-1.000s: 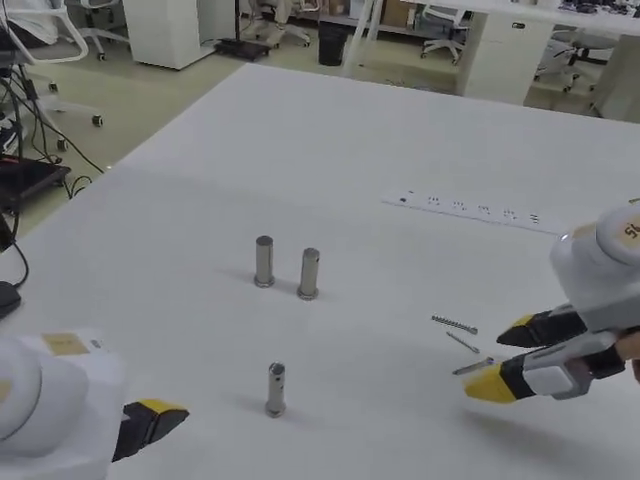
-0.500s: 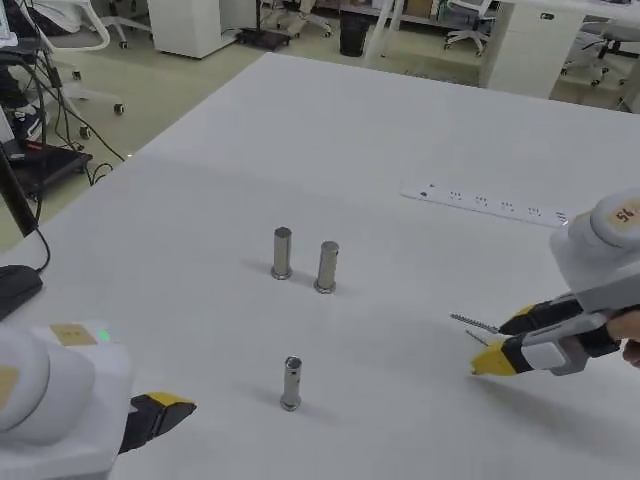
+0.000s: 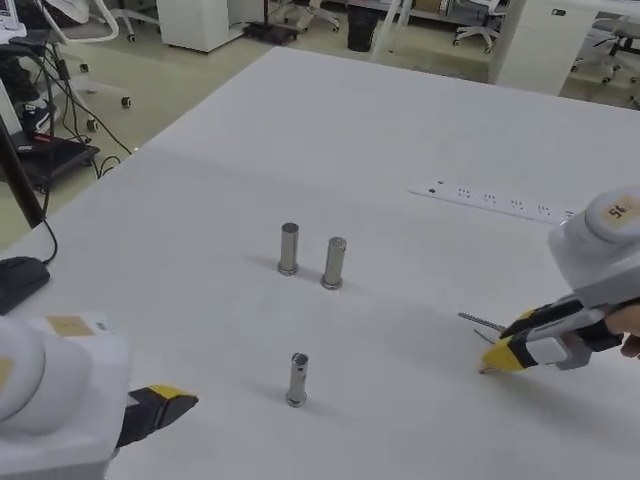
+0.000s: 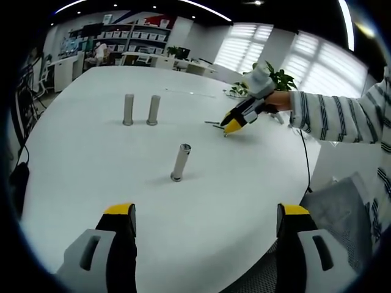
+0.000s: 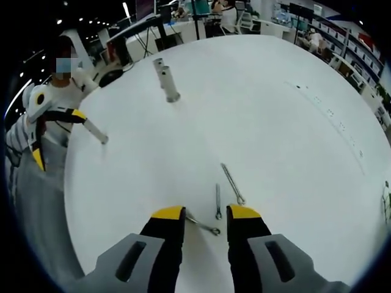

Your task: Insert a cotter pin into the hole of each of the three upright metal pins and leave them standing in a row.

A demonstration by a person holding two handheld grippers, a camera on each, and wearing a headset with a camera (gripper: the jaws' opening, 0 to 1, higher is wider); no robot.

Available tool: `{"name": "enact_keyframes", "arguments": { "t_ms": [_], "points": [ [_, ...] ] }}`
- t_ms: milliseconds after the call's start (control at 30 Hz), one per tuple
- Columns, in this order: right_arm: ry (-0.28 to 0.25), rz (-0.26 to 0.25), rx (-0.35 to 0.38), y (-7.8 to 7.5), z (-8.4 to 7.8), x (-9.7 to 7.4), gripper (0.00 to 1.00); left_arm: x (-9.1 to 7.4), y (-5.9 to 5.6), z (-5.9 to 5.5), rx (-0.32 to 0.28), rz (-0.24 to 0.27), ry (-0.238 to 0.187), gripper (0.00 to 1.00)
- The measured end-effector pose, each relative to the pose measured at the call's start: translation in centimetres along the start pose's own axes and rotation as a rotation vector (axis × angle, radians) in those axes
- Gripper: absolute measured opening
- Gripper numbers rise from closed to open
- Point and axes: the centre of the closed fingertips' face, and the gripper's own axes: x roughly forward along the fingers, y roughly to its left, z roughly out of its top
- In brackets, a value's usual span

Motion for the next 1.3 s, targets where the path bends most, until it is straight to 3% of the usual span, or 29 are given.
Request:
{"name": "enact_keyframes", "arguments": {
  "t_ms": [333, 667, 1033, 1300],
  "points": [
    [0.026, -0.003, -0.011, 0.0, -0.2, 0.3, 0.18, 0.0, 0.3, 0.2, -0.007, 0.006, -0.013, 0.95],
    [0.047, -0.041, -0.012, -0.7, -0.1, 0.4, 0.08, -0.2, 0.5, 0.4, -0.016, 0.017, -0.027, 0.94],
    [0.074, -0.076, -0.086, -0.5, 0.4, 0.7, 0.05, -0.7, 1.0, 0.7, -0.022, 0.037, -0.040, 0.94],
    [0.095, -0.078, -0.064, -0.9, 0.4, 0.8, 0.03, -1.0, 1.2, 0.5, -0.037, 0.046, -0.046, 0.93]
  ]
}}
